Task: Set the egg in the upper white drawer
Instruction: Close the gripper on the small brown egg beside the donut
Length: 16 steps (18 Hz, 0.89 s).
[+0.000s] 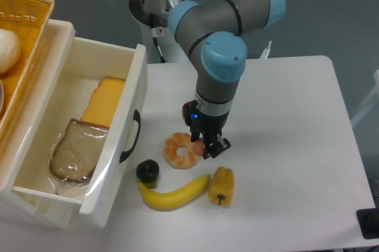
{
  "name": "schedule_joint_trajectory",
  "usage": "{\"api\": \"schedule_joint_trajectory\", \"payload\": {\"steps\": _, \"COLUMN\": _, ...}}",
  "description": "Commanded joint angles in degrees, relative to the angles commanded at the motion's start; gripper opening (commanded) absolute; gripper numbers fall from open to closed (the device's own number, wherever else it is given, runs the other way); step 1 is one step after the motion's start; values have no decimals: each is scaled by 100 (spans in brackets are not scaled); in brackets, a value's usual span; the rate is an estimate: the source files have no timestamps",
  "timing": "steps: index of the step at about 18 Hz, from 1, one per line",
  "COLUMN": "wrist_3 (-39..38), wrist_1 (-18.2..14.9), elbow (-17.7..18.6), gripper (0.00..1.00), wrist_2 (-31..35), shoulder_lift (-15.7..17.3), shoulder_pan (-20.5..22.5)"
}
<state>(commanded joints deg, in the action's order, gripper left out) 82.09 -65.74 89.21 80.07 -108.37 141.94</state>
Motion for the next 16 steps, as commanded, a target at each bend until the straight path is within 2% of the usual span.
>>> {"api": "schedule_joint_trajectory", "payload": {"steps": 10, "wrist_3": -545, "wrist_1": 0, "elbow": -316, "gripper": 38, "wrist_2": -149, "shoulder_lift": -18, "shoulder_pan": 0}}
{"api": "schedule_joint_trajectory", "payload": {"steps": 16, "wrist_3": -1123, "wrist_1": -202, "elbow": -404, "gripper": 38, "wrist_2": -176, "shoulder_lift": 0, "shoulder_pan": 53}}
